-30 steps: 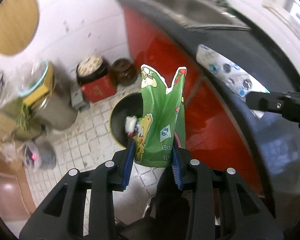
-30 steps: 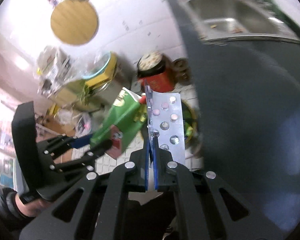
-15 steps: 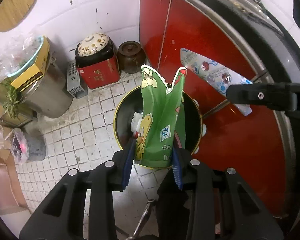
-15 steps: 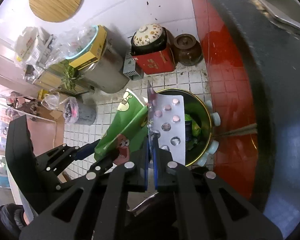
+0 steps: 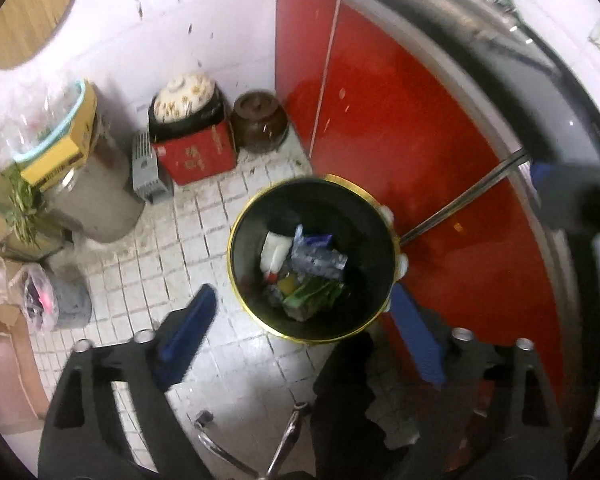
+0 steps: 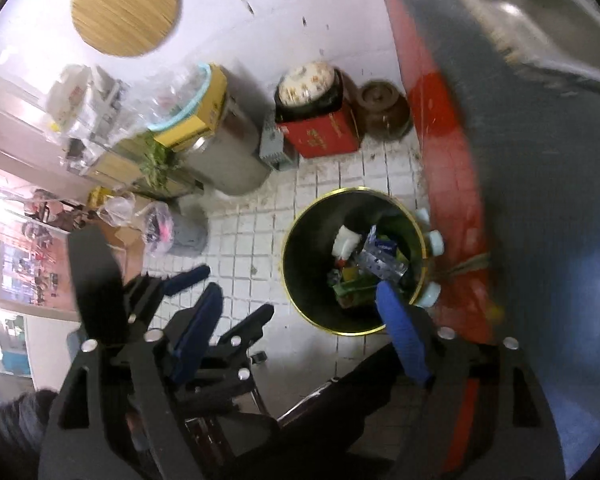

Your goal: Collect trash

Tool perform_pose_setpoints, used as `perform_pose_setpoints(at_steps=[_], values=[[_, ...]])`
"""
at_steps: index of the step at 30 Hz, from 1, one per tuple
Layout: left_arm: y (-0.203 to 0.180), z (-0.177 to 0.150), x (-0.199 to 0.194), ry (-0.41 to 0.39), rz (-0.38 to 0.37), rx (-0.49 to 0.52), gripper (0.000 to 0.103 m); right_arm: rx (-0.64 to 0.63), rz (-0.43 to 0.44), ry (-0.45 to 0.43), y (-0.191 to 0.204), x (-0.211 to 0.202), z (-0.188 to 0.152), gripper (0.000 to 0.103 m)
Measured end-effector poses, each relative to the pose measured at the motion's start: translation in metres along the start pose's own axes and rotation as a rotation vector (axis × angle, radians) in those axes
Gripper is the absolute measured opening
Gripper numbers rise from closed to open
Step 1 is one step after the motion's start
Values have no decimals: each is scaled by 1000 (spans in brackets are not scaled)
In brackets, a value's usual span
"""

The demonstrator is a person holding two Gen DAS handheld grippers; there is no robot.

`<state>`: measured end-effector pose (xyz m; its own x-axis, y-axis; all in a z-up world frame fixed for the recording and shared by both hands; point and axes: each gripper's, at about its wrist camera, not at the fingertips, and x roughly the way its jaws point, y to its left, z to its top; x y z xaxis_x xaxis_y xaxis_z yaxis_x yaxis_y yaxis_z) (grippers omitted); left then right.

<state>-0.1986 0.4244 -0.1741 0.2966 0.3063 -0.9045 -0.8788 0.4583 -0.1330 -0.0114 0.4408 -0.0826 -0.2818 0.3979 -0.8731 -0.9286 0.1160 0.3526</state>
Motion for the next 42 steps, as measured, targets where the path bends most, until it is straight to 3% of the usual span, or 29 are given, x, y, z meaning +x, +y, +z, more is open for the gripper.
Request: perform_pose_setpoints(at_steps=[3,8,12,18,23,26,28,34,42], values=[[-29,11,-43,-65,-45,44,96,23,-64,-111,-12,-74,-31,93],[-124,22,-119,-178,-150,216,96,117,-372,-299,-49,-201,-118,96],[-224,14,-165,-186,-259,382,96,357,-673,-399,-89,-295,-223,96],[-381,-41,-213,-220,-371,674,96,818,-896,-493,-129,-386,-385,96],[-468,-96,-231,-127,-483,938,96,1097,-946,-543,-137,-412,-477,96],[-497,-124,-239,-98,-540,1030,96,1205,-939,-529,-145,-413,-510,96],[-513,-142,-243,-112,-522,1096,96,1250,-912,-551,-142,-414,-526,96],[-526,-160,-245,-107,-490,1138,96,1283,-907,-559,-145,-411,-537,96],[-520,-152,-239,-127,-468,1133,96,1260,-905,-567,-147,-412,-522,96]])
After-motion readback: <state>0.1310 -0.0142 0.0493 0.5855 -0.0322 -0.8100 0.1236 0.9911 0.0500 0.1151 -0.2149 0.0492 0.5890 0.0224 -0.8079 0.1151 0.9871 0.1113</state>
